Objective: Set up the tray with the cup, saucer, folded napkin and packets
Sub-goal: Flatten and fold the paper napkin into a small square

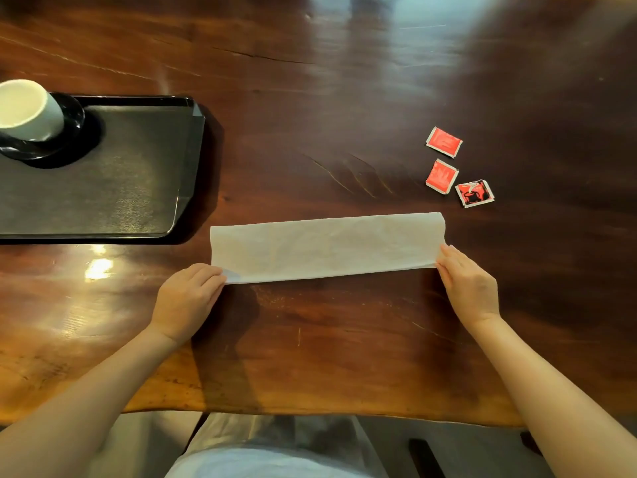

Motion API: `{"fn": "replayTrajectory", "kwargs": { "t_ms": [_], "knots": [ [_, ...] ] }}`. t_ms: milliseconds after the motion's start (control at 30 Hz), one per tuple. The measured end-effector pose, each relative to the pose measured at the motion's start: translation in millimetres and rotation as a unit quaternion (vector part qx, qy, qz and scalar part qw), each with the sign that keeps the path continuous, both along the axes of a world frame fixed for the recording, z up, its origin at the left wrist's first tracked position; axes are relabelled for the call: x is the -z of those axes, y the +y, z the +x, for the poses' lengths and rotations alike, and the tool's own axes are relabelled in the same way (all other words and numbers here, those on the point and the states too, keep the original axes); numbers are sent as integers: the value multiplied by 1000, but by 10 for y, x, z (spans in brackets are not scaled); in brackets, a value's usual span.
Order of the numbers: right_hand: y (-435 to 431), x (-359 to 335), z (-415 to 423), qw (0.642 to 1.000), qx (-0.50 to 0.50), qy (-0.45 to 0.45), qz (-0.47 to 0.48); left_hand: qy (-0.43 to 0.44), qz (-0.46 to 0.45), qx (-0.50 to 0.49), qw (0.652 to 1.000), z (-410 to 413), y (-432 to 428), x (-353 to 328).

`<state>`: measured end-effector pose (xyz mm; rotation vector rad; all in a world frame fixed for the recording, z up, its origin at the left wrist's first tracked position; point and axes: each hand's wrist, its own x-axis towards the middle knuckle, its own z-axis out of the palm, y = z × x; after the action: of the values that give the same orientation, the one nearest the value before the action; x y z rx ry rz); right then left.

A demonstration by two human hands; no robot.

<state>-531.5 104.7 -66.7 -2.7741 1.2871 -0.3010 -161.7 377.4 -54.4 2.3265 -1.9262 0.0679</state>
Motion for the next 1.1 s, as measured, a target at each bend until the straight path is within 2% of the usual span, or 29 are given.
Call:
{"fn": "replayTrajectory", "kwargs": {
  "t_ms": [267,733,900,1100],
  "knots": [
    [-2,37,18,1000,18,-3,-19,18,11,-31,999,-50,49,89],
    [-40,62,-37,999,-19,20,-46,4,45,-27,999,-4,-25,21],
    [-28,83,-62,998,-24,19,-49,-19,51,-17,998,60,-70,42],
    [-27,134,-86,998,-32,30,-53,-54,104,10,993,11,-66,-3]
  ]
}}
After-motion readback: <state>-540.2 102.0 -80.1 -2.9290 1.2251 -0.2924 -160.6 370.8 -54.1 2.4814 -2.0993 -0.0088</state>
